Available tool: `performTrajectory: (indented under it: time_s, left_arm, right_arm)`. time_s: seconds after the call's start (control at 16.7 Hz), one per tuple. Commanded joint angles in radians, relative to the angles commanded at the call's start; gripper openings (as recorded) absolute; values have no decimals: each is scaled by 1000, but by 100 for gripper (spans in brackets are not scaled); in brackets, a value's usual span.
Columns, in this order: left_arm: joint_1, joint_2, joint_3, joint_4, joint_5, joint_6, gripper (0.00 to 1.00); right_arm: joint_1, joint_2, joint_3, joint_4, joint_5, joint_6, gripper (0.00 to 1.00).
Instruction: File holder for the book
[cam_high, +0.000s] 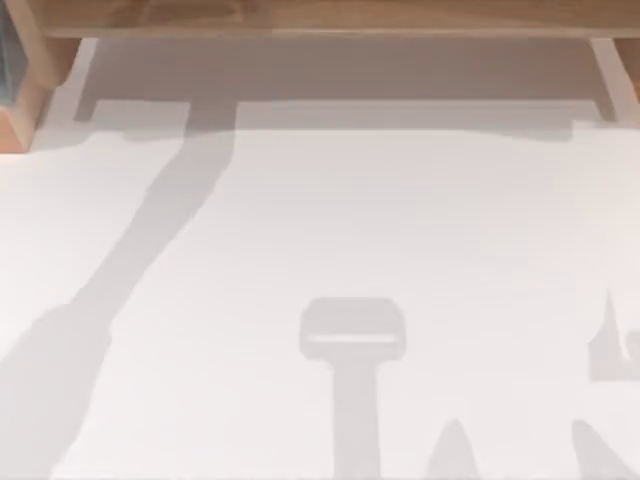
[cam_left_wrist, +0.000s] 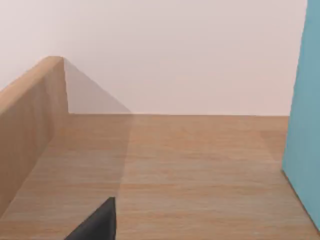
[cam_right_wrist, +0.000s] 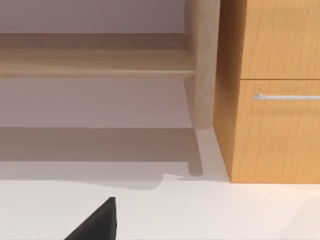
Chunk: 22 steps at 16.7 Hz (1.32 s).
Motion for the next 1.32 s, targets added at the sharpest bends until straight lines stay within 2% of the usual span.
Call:
performTrajectory:
  time_s: [0.24, 0.42, 0.9, 1.32]
  left_arm:
    - [-77, 285, 308, -16, -71, 1, 100]
    - [-112, 408, 445, -24, -104, 1, 100]
    - [-118, 443, 484, -27, -112, 1, 100]
    - [-102, 539, 635, -82, -92, 0, 100]
  right_arm:
    - [0, 0, 0, 0, 0, 0, 100]
    - [0, 0, 0, 0, 0, 0, 100]
    - [0, 0, 0, 0, 0, 0, 100]
    - [0, 0, 0, 0, 0, 0, 100]
